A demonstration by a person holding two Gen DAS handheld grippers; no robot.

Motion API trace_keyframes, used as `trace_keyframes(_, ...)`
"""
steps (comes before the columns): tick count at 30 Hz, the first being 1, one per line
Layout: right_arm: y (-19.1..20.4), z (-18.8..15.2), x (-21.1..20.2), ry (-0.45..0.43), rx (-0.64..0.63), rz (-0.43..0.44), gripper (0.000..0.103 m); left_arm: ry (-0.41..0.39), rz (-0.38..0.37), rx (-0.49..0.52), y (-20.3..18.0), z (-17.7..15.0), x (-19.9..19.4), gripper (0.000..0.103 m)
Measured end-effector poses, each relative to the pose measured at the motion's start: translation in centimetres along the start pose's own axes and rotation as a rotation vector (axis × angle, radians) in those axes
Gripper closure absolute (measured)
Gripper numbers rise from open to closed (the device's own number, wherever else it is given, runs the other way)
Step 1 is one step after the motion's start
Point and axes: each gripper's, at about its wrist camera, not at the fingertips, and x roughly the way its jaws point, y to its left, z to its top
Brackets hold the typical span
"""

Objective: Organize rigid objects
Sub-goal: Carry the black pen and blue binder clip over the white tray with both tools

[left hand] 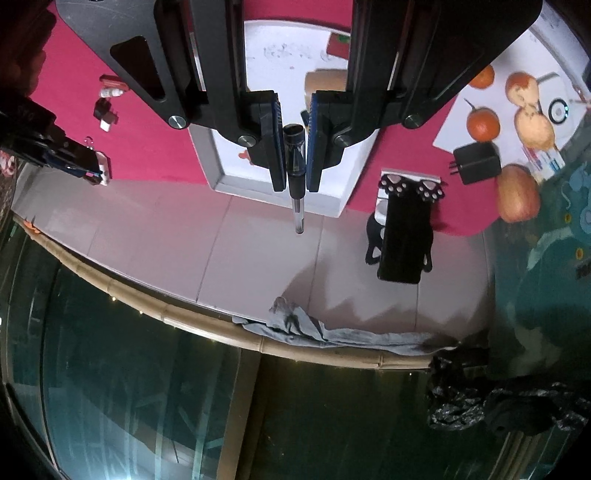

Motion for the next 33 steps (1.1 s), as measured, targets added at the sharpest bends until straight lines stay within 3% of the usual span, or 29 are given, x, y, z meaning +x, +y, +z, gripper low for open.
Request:
trace_keyframes(12, 1.9, 2.3, 3.1, 0.006, 0.001, 0.053, 0.068, 0.02, -0.011, 0.038, -0.7, 1.8, 3.2, 0.093)
trace_keyframes(20, 2.1, 3.1, 6.1, 0.04, 0.021, 0.051, 0.067, 0.081, -0.012, 0.043, -1.3, 2.0, 7.0, 0.093)
trace_keyframes(33, 2.4, 0.9, 11.7, 0.165, 0.052, 0.06, 0.067, 0.173, -0.042, -0.021, -0.4, 0.1, 11.0, 0.093)
